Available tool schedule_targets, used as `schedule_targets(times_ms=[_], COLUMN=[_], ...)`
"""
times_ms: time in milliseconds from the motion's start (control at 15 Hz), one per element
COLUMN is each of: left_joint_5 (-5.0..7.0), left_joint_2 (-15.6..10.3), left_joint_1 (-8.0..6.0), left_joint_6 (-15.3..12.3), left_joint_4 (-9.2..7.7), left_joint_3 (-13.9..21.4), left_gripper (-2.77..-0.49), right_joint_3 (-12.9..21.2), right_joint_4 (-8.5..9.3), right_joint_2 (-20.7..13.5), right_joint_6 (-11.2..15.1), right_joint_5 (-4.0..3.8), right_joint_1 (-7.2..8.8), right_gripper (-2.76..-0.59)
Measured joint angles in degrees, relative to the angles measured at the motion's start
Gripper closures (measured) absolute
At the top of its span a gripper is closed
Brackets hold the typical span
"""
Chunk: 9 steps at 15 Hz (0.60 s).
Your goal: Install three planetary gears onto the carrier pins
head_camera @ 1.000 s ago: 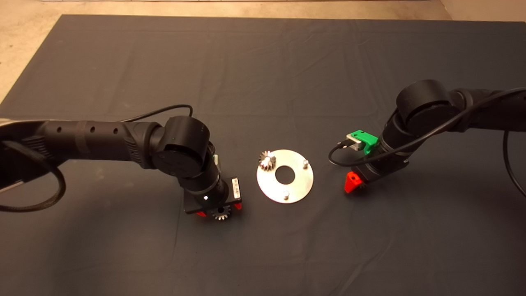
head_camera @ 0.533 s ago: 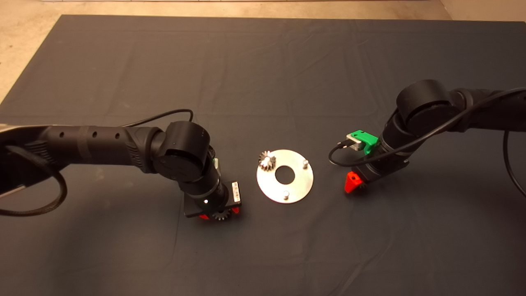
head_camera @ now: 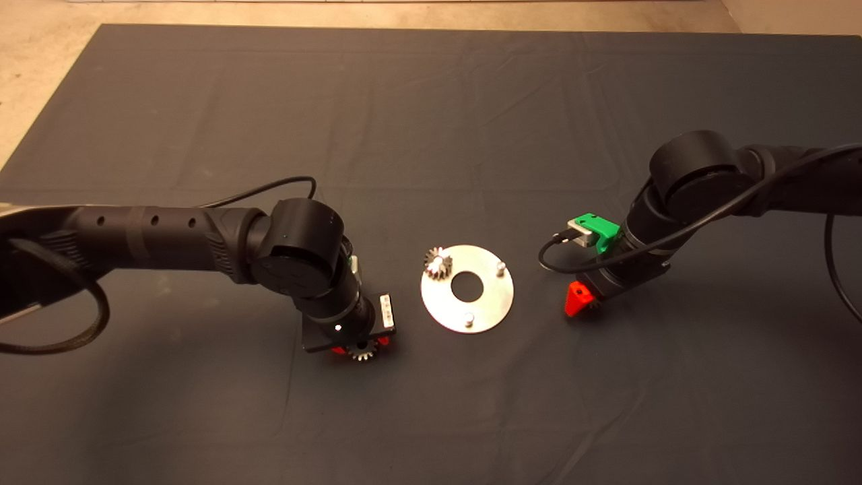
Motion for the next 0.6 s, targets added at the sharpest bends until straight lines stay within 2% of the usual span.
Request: schedule_targets(times_ms=[67,400,600], left_joint_5=[0.00,0.00,0.00], left_joint_2=[0.0,-0.1,-0.2], left_joint_1=[0.00,0.00,0.00], left_joint_6=[0.0,0.0,0.0], left_joint_4=[0.00,0.00,0.02], left_joint_3=[0.0,0.0,0.0], left_gripper=[-1.22,-1.22,-1.09], right_joint_3=[0.0,0.0,0.0], right_joint_4=[0.00,0.00,0.00], right_joint_2=[0.0,0.0,0.0], right_joint_6=[0.0,0.0,0.0], right_joint_5=[0.00,0.00,0.00], right_joint_1=[0.00,0.00,0.00], right_gripper=[-2.76,-2.76,-2.76])
